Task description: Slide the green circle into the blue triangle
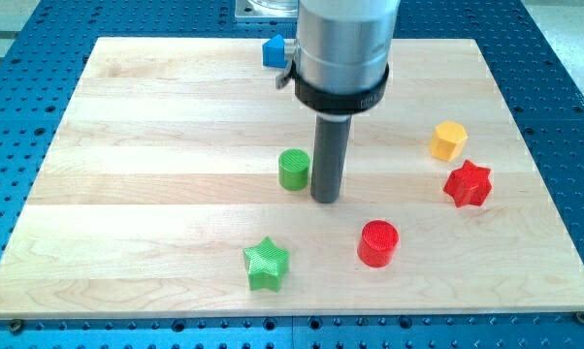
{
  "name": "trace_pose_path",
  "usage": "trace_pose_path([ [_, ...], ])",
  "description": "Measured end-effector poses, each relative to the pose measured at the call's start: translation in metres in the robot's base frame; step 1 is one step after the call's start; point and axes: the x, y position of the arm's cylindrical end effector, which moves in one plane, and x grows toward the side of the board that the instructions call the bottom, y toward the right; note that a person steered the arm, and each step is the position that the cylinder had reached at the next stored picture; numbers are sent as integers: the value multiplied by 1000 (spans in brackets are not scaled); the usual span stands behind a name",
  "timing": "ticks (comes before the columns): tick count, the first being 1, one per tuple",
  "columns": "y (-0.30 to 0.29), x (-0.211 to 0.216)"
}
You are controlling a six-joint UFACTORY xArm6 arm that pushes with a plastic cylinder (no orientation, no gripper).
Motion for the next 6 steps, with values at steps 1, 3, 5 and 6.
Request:
trace_pose_path([
  [1, -72, -43],
  [3, -42, -123],
  [5, -40, -210],
  [6, -70, -105],
])
